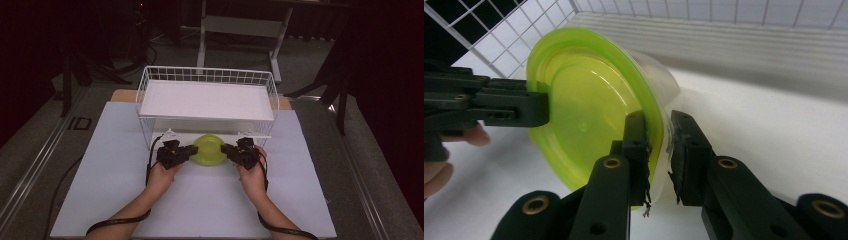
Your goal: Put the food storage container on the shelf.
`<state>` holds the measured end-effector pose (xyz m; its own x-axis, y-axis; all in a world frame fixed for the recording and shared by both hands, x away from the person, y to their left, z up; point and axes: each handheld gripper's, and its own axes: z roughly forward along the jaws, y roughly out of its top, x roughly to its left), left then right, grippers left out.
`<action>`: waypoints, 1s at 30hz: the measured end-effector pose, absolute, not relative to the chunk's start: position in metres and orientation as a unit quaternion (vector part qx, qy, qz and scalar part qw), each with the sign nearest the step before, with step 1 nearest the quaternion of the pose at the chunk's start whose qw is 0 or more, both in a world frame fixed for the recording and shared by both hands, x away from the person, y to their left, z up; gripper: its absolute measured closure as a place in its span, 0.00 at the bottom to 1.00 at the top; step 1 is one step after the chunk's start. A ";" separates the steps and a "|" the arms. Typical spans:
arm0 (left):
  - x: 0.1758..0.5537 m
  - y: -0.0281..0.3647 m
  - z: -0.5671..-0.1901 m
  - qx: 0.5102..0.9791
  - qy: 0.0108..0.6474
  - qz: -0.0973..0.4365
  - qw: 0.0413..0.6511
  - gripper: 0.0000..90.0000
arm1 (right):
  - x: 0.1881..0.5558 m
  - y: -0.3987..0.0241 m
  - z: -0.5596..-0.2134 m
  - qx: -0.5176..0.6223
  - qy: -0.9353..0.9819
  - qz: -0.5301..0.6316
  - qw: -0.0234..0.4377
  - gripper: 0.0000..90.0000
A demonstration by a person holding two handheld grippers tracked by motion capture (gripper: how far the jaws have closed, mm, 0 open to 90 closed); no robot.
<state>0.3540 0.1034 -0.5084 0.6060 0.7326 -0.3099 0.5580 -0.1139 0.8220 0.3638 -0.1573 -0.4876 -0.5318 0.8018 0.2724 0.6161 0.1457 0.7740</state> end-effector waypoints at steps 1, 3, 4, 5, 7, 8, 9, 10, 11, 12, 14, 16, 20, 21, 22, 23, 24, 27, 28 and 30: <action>0.355 0.104 -0.508 0.741 0.434 0.087 0.504 0.89 | 0.364 -0.157 -0.488 0.473 0.748 0.454 0.105 0.87; 0.356 0.103 -0.508 0.740 0.434 0.092 0.506 0.88 | 0.364 -0.156 -0.488 0.470 0.748 0.455 0.114 0.86; 0.357 0.104 -0.508 0.740 0.433 0.095 0.506 0.88 | 0.365 -0.155 -0.488 0.469 0.748 0.456 0.115 0.86; 0.357 0.104 -0.508 0.739 0.433 0.096 0.507 0.88 | 0.366 -0.154 -0.488 0.465 0.750 0.455 0.121 0.85; 0.358 0.104 -0.508 0.740 0.430 0.100 0.507 0.87 | 0.368 -0.154 -0.487 0.466 0.748 0.456 0.121 0.84; 0.359 0.104 -0.508 0.740 0.430 0.103 0.507 0.87 | 0.368 -0.154 -0.487 0.466 0.748 0.456 0.122 0.84; 0.360 0.104 -0.507 0.737 0.431 0.101 0.510 0.87 | 0.368 -0.154 -0.487 0.466 0.748 0.456 0.122 0.84; 0.361 0.104 -0.507 0.736 0.432 0.103 0.510 0.86 | 0.369 -0.153 -0.486 0.468 0.748 0.454 0.125 0.84; 0.361 0.105 -0.507 0.735 0.433 0.107 0.510 0.86 | 0.370 -0.153 -0.486 0.469 0.746 0.457 0.125 0.84; 0.362 0.105 -0.507 0.733 0.435 0.106 0.512 0.85 | 0.371 -0.153 -0.486 0.469 0.745 0.458 0.124 0.84; 0.364 0.106 -0.508 0.729 0.438 0.108 0.515 0.85 | 0.372 -0.151 -0.485 0.467 0.745 0.458 0.131 0.83; 0.367 0.107 -0.508 0.728 0.439 0.111 0.515 0.84 | 0.374 -0.149 -0.484 0.465 0.745 0.457 0.139 0.83; 0.371 0.108 -0.508 0.727 0.438 0.108 0.518 0.82 | 0.375 -0.148 -0.485 0.454 0.747 0.459 0.158 0.81; 0.372 0.108 -0.508 0.727 0.437 0.108 0.518 0.82 | 0.375 -0.148 -0.485 0.454 0.747 0.459 0.158 0.81; 0.373 0.107 -0.507 0.726 0.437 0.112 0.518 0.82 | 0.376 -0.148 -0.486 0.455 0.746 0.458 0.163 0.80; 0.373 0.106 -0.507 0.726 0.436 0.117 0.519 0.81 | 0.377 -0.148 -0.487 0.456 0.745 0.459 0.166 0.79; 0.374 0.105 -0.507 0.725 0.436 0.117 0.520 0.80 | 0.377 -0.148 -0.487 0.457 0.744 0.457 0.172 0.79; 0.379 0.107 -0.508 0.721 0.442 0.111 0.523 0.76 | 0.380 -0.147 -0.491 0.459 0.738 0.460 0.183 0.77; 0.379 0.108 -0.509 0.719 0.443 0.119 0.522 0.76 | 0.380 -0.147 -0.491 0.459 0.738 0.460 0.183 0.77; 0.379 0.108 -0.510 0.720 0.439 0.133 0.521 0.70 | 0.381 -0.145 -0.494 0.456 0.739 0.460 0.185 0.73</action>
<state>0.3789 0.1078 -0.5098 0.5786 0.7711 -0.2658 0.4938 -0.0718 0.8666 0.3811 -0.1446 -0.4937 -0.5156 0.8444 0.1453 0.5037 0.1615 0.8487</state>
